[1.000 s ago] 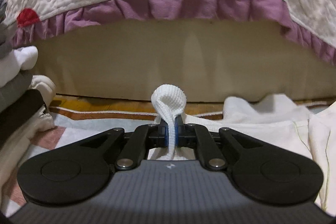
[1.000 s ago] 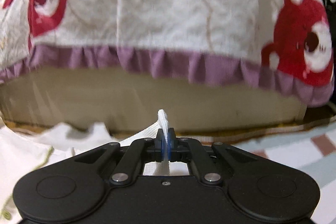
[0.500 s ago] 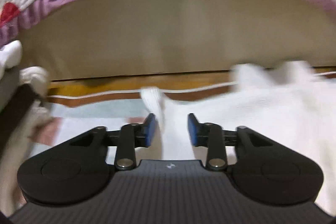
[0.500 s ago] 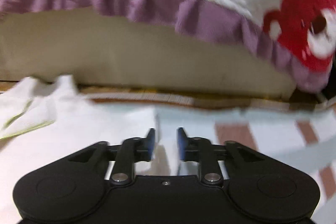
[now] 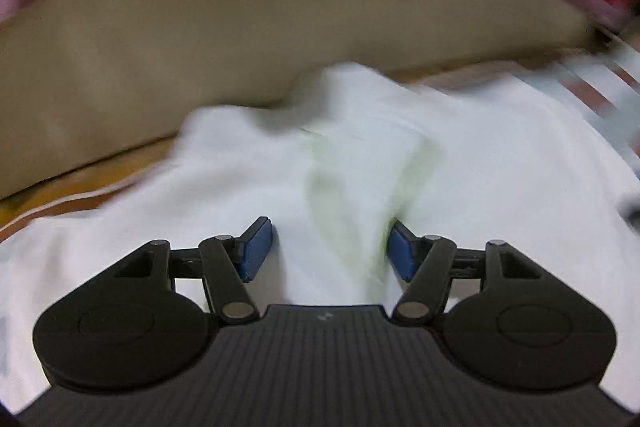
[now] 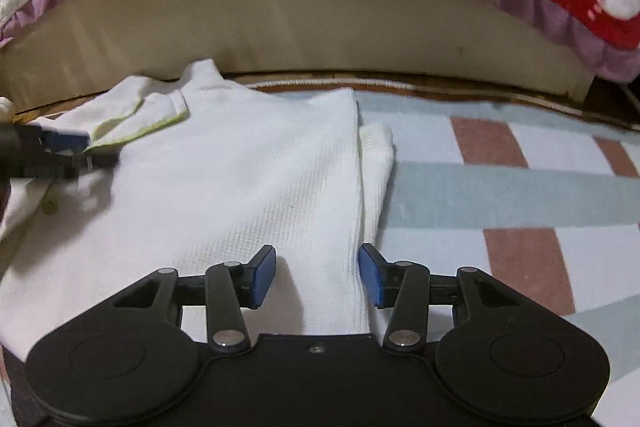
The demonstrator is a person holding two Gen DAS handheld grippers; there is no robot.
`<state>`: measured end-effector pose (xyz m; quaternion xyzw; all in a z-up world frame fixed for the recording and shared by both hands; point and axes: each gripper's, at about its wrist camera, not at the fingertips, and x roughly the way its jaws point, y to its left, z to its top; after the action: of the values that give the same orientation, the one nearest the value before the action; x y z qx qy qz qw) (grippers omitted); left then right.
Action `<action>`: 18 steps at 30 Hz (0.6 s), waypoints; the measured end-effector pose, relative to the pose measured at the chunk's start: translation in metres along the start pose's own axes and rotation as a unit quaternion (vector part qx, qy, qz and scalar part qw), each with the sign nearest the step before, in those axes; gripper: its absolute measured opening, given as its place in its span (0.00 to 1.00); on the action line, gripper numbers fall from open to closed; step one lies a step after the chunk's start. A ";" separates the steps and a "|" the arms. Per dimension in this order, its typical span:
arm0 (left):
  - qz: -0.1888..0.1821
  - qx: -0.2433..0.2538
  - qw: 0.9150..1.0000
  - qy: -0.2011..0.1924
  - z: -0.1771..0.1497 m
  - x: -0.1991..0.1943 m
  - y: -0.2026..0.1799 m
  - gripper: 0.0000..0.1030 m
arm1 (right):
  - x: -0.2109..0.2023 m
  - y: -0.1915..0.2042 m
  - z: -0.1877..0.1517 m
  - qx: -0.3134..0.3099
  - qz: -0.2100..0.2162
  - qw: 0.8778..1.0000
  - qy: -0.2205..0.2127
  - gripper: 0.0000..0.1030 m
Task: Fold clothes
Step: 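Open both grippers and release the folded garment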
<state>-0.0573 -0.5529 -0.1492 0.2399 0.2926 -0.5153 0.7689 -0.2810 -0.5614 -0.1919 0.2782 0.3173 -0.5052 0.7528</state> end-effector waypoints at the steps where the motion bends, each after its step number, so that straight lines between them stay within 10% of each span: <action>1: -0.002 -0.029 1.000 0.001 0.000 0.001 0.011 0.68 | 0.001 -0.003 -0.001 0.005 0.003 1.000 0.000 0.50; 8: 0.014 -0.157 0.987 -0.018 -0.020 -0.017 0.047 0.74 | 0.006 -0.019 -0.003 0.034 0.027 0.999 0.007 0.50; 10: 0.006 -0.193 0.981 -0.022 -0.024 -0.027 0.055 0.74 | 0.005 -0.021 -0.004 0.033 0.036 0.999 0.006 0.41; 11: -0.003 -0.209 0.978 -0.022 -0.027 -0.031 0.058 0.74 | 0.002 -0.021 -0.005 0.028 0.037 0.999 0.001 0.20; 18: -0.007 -0.159 0.987 -0.011 -0.038 -0.058 0.056 0.73 | -0.038 -0.009 -0.009 0.007 -0.003 0.999 -0.034 0.05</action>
<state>-0.0298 -0.4700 -0.1318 0.1070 0.3643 -0.4699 0.7969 -0.3022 -0.5356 -0.1699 0.2656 0.2887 -0.5186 0.7597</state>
